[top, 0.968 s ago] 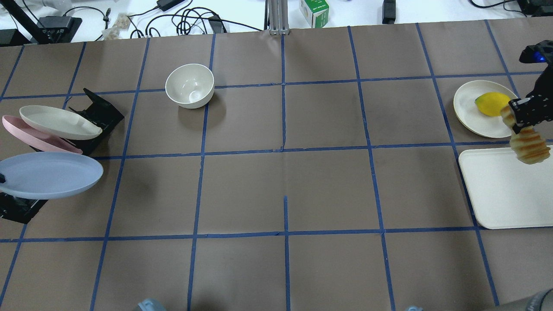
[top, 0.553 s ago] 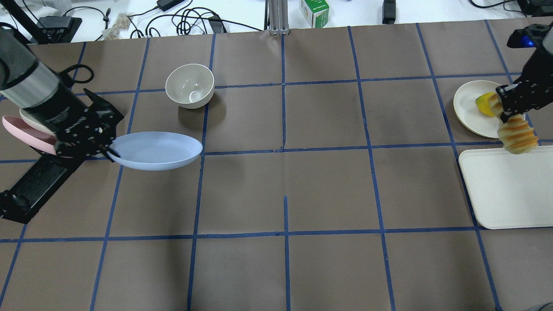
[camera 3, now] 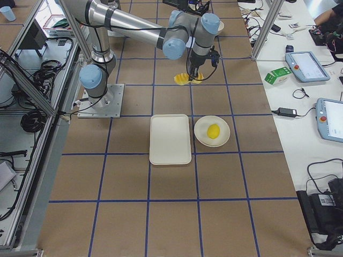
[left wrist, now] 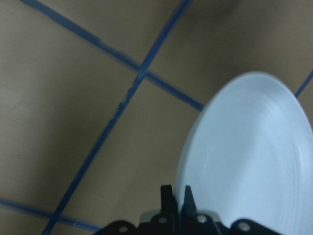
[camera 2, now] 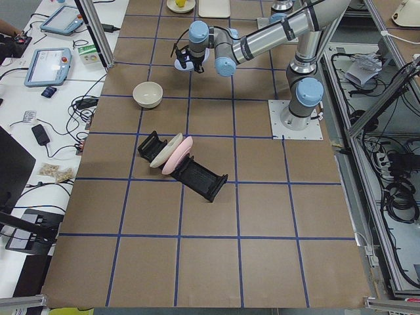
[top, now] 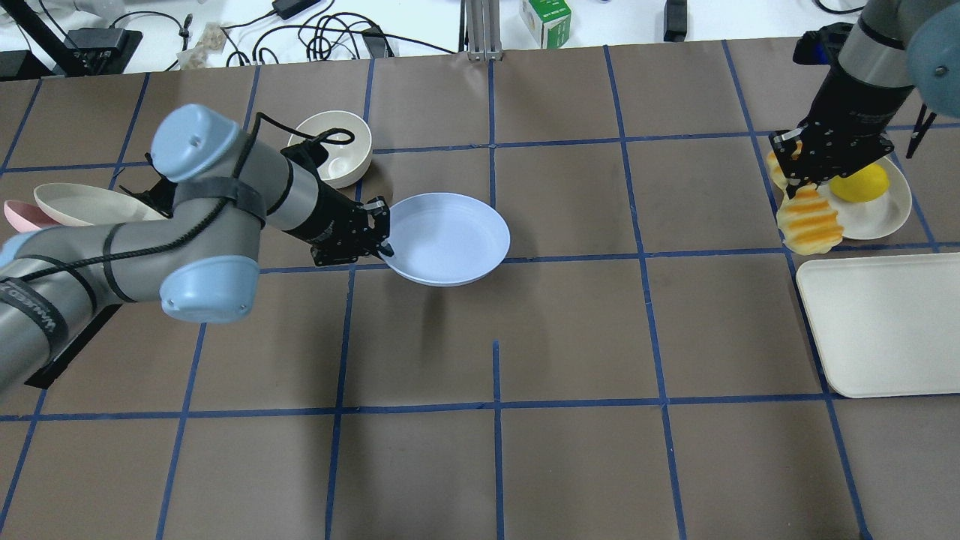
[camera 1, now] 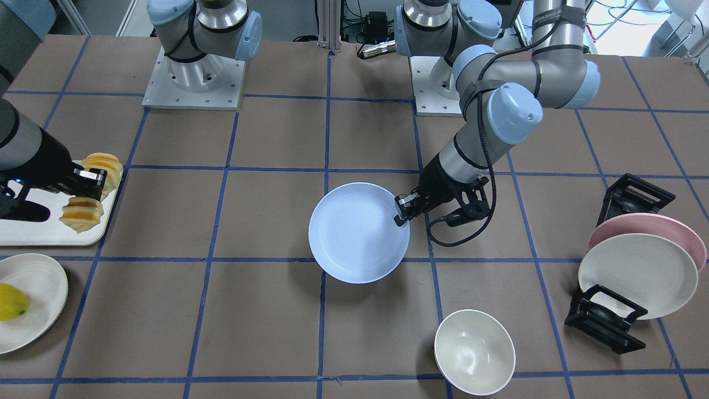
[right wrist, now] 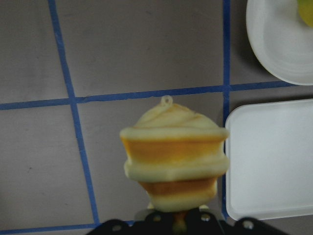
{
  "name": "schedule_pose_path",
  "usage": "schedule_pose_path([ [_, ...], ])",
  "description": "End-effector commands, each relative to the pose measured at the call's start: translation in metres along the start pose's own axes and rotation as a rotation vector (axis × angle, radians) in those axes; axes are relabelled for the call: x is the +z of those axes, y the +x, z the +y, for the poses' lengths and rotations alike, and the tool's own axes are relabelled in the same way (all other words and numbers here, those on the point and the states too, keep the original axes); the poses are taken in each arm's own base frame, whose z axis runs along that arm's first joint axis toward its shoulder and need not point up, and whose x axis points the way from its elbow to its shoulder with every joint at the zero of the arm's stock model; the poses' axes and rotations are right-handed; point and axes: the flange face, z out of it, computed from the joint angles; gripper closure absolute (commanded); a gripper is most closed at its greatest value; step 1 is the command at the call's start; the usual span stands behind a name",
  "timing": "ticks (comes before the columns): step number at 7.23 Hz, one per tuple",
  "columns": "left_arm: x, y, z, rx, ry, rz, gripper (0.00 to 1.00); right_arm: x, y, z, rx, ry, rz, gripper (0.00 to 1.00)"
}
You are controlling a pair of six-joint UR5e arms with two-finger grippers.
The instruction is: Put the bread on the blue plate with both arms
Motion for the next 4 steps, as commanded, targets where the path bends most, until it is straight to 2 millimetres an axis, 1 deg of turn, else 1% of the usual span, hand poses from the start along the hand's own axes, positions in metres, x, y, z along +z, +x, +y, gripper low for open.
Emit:
schedule_pose_path([
  [1, 0.051, 0.026, 0.039, 0.061, -0.011, 0.011, 1.0, -0.002, -0.066, 0.01, 0.019, 0.006, -0.053, 1.0],
  [2, 0.053, 0.03, 0.046, 0.085, 0.011, -0.011, 1.0, 0.0, -0.099, 0.016, 0.047, -0.001, -0.048, 1.0],
  [3, 0.06, 0.023, 0.044, 0.083, 0.016, -0.05, 1.0, 0.004, -0.121, 0.019, 0.03, 0.001, -0.043, 1.0],
  [4, 0.065, 0.022, 0.039, 0.084, 0.022, -0.071, 0.58, 0.01, -0.136, 0.022, 0.006, -0.009, -0.049, 1.0],
])
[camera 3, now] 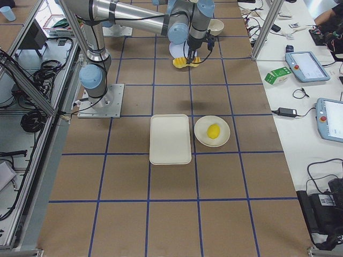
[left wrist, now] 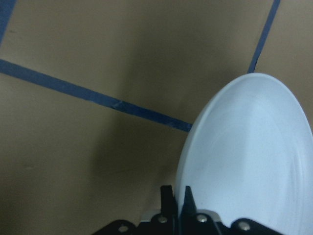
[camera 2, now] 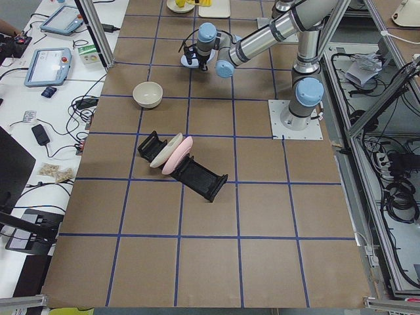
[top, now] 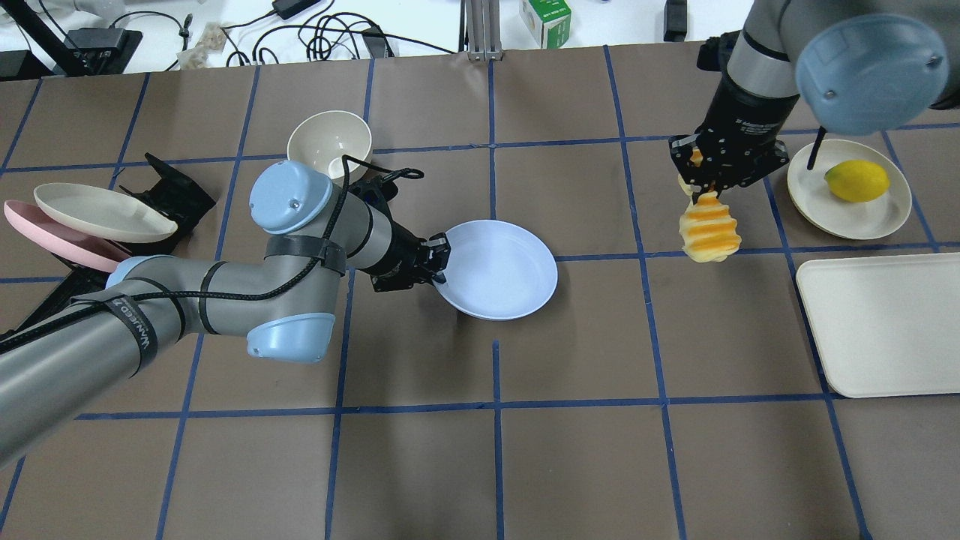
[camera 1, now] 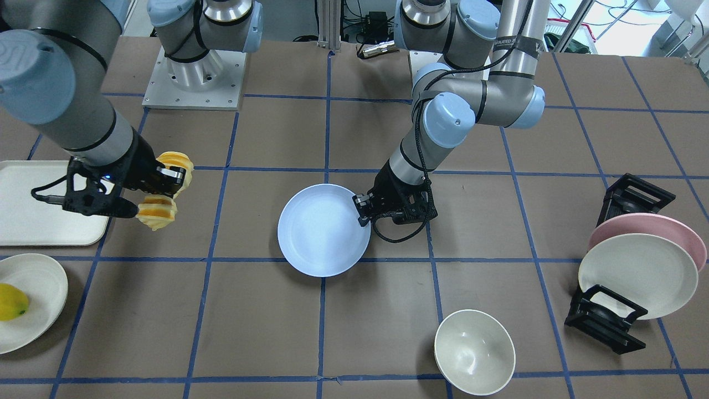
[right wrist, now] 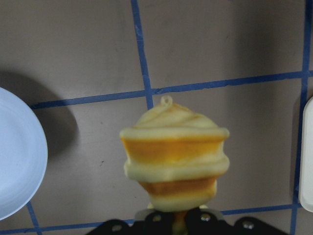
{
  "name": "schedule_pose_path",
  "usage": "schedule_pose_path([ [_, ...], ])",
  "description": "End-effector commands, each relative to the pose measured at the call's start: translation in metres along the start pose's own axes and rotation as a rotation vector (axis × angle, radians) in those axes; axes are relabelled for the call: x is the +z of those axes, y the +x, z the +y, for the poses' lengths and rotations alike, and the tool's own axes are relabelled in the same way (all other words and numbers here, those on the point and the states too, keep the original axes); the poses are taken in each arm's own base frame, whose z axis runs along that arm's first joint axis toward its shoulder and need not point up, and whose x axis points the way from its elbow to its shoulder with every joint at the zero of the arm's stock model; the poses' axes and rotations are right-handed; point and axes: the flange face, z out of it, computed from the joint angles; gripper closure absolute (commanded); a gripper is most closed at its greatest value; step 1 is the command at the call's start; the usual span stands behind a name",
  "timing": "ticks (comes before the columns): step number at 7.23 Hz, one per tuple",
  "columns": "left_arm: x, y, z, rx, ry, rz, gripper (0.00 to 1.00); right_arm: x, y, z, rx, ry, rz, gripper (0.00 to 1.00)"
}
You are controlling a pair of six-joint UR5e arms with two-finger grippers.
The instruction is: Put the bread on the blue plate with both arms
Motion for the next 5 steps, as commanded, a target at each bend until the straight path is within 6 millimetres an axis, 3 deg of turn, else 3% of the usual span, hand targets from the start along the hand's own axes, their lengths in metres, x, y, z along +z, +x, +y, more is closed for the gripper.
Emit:
schedule_pose_path([
  [1, 0.004, -0.002, -0.006, 0.007, 0.029, -0.045, 0.04, 0.015, -0.039, 0.006, -0.038, -0.017, -0.01, 1.0],
  [2, -0.016, 0.004, -0.017, 0.02, 0.077, -0.031, 0.0, 0.021, -0.058, 0.006, -0.038, 0.002, -0.009, 1.0],
  [3, -0.047, 0.01, -0.04, 0.011, 0.131, -0.042, 0.0, 0.028, -0.09, 0.006, -0.031, 0.049, -0.01, 1.0],
  [4, -0.086, 0.02, -0.051, 0.006, 0.108, -0.069, 0.0, 0.044, -0.132, 0.008, -0.028, 0.085, -0.014, 1.0],
  [5, -0.143, 0.029, -0.065, 0.059, 0.06, -0.172, 0.0, 0.063, -0.167, 0.012, 0.028, 0.091, -0.017, 1.0],
])
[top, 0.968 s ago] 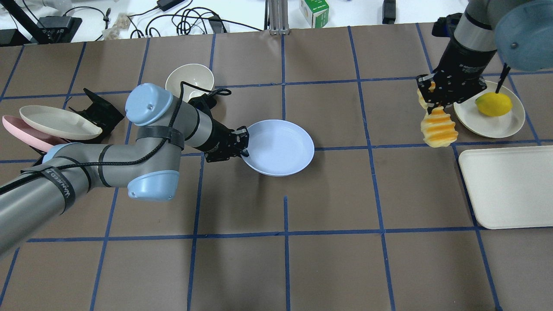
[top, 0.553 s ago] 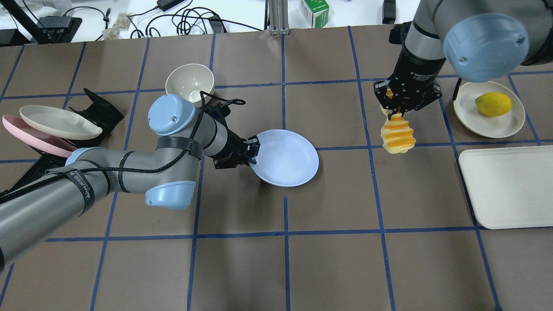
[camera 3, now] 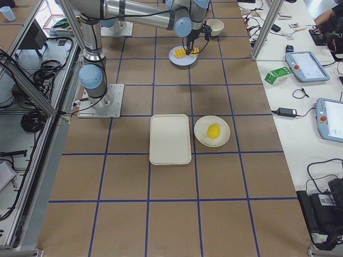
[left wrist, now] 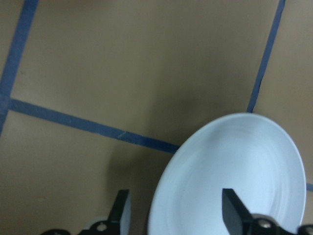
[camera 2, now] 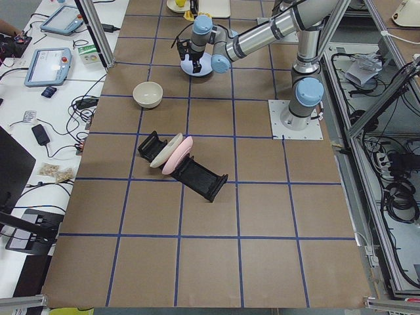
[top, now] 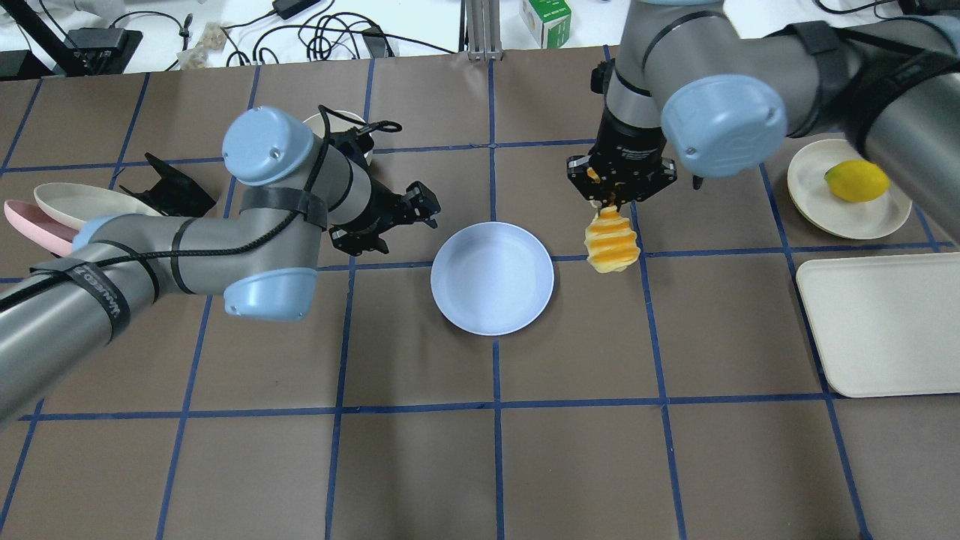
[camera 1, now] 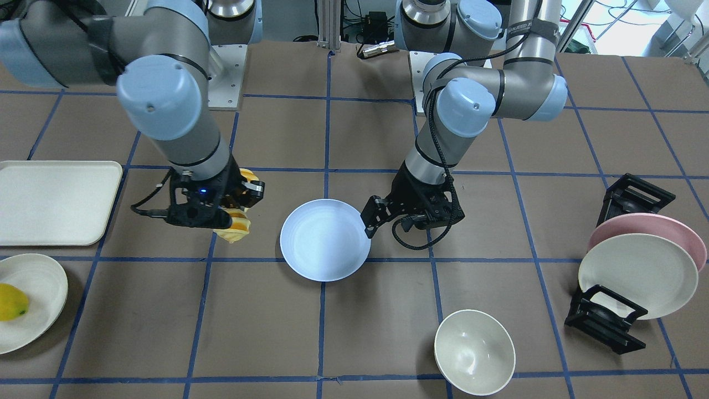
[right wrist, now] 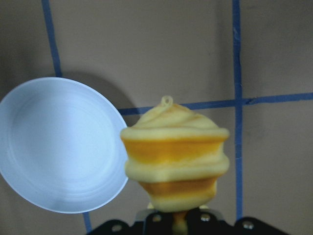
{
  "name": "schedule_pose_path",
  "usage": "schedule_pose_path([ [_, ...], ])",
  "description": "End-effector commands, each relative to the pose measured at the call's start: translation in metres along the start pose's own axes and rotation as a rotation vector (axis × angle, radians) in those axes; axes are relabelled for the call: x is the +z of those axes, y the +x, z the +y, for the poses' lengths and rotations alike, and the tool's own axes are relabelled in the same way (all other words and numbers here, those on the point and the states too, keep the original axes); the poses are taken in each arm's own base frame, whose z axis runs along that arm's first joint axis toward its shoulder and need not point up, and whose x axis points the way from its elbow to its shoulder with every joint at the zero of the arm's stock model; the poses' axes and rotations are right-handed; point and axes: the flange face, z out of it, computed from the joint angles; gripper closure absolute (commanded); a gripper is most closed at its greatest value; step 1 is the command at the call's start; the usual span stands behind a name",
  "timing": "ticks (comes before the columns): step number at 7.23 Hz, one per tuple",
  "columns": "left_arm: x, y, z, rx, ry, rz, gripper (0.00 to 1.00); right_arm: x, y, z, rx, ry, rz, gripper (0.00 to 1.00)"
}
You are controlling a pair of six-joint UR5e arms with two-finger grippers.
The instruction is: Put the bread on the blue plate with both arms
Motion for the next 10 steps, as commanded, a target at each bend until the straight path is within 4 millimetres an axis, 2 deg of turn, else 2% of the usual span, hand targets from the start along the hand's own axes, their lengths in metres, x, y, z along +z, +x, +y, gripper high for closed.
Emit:
schedule_pose_path([
  [1, -0.124, -0.009, -0.044, 0.181, -0.103, -0.218, 0.0, 0.041, -0.073, 0.007, 0.104, 0.048, -0.014, 1.0],
  [2, -0.178, -0.018, -0.045, 0.234, -0.165, -0.244, 0.0, 0.063, -0.096, 0.006, 0.095, 0.054, -0.044, 1.0],
  [3, -0.217, -0.03, -0.032, 0.303, -0.172, -0.307, 0.0, 0.08, -0.115, 0.009, 0.073, 0.059, -0.053, 1.0],
  [4, -0.235, -0.034, -0.024, 0.372, -0.155, -0.318, 0.0, 0.099, -0.12, 0.005, 0.055, 0.049, -0.049, 1.0],
  [5, -0.245, -0.031, -0.017, 0.386, -0.137, -0.299, 0.0, 0.115, -0.133, 0.014, 0.028, 0.028, -0.035, 1.0],
  [6, -0.235, -0.023, -0.017, 0.411, -0.148, -0.298, 0.0, 0.122, -0.137, 0.02, 0.018, 0.015, -0.028, 1.0],
  [7, -0.221, -0.021, -0.013, 0.416, -0.175, -0.302, 0.0, 0.127, -0.136, 0.023, 0.018, 0.0, -0.02, 0.94],
  [8, -0.213, -0.02, -0.014, 0.415, -0.143, -0.297, 0.0, 0.137, -0.135, 0.027, 0.017, -0.01, -0.013, 0.92],
  [9, -0.223, -0.018, -0.016, 0.432, -0.074, -0.29, 0.0, 0.146, -0.133, 0.034, 0.02, -0.029, -0.003, 0.91],
  [10, -0.227, -0.021, -0.016, 0.429, -0.061, -0.289, 0.0, 0.151, -0.131, 0.037, 0.015, -0.035, 0.0, 0.65],
])
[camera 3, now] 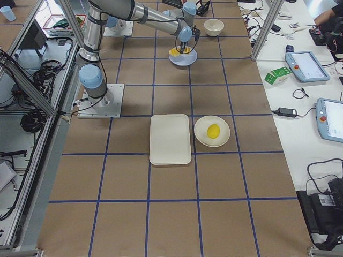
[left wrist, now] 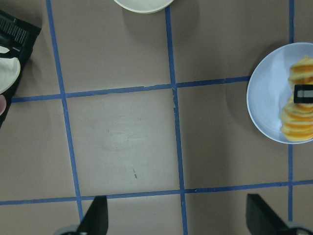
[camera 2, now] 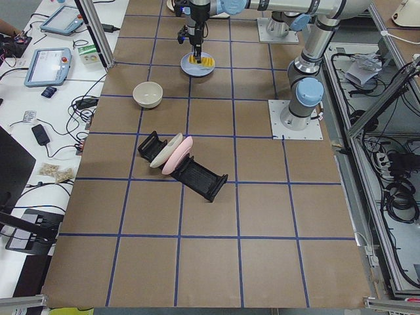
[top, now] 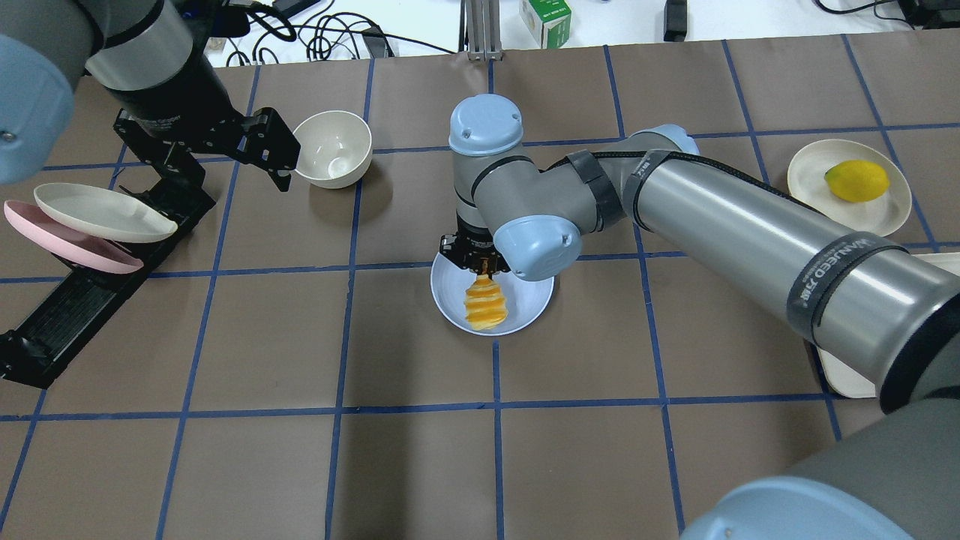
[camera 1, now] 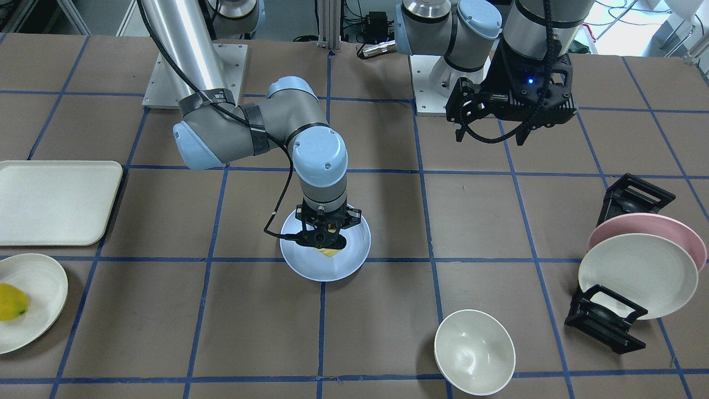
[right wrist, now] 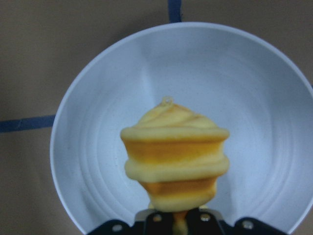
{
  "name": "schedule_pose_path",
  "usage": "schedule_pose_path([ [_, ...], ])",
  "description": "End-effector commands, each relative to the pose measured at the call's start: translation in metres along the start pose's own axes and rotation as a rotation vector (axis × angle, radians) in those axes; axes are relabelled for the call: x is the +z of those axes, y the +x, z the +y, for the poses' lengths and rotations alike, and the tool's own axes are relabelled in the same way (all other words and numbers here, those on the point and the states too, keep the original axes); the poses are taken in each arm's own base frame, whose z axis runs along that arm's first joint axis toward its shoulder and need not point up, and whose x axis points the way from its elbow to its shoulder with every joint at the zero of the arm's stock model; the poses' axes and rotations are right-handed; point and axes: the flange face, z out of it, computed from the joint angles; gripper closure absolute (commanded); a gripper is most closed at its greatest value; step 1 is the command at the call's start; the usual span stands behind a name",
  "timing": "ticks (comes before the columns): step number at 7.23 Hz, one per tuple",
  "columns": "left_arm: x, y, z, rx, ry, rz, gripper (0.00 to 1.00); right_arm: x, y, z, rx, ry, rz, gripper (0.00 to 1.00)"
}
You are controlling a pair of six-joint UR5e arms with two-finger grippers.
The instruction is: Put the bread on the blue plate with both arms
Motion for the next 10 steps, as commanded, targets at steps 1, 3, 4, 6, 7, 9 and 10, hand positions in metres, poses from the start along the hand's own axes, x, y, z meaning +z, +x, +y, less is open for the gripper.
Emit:
schedule_pose_path([
  [1, -0.016, -0.007, -0.002, -0.007, 0.068, -0.009, 0.0, 0.009, 0.003, 0.005, -0.006, -0.013, 0.007, 0.41],
  [3, -0.004, -0.005, -0.007, -0.006, 0.081, -0.007, 0.0, 0.005, 0.0, 0.002, 0.002, 0.022, -0.012, 0.12],
  [4, -0.004, -0.005, -0.006, -0.008, 0.079, -0.006, 0.0, 0.0, -0.001, 0.0, 0.003, 0.033, -0.017, 0.05],
  [6, -0.004, -0.005, -0.008, -0.016, 0.073, -0.005, 0.0, -0.008, 0.001, -0.002, -0.008, 0.051, -0.011, 0.0],
  [7, -0.004, -0.007, -0.011, -0.03, 0.066, -0.005, 0.0, -0.033, 0.013, -0.006, 0.008, 0.076, -0.025, 0.0],
  [9, 0.002, -0.005, -0.012, -0.057, 0.054, 0.008, 0.0, -0.085, 0.058, -0.012, 0.011, 0.067, -0.023, 0.0],
  [10, 0.003, 0.001, -0.018, -0.081, 0.062, 0.074, 0.0, -0.119, 0.087, -0.014, 0.024, 0.089, -0.03, 0.0],
])
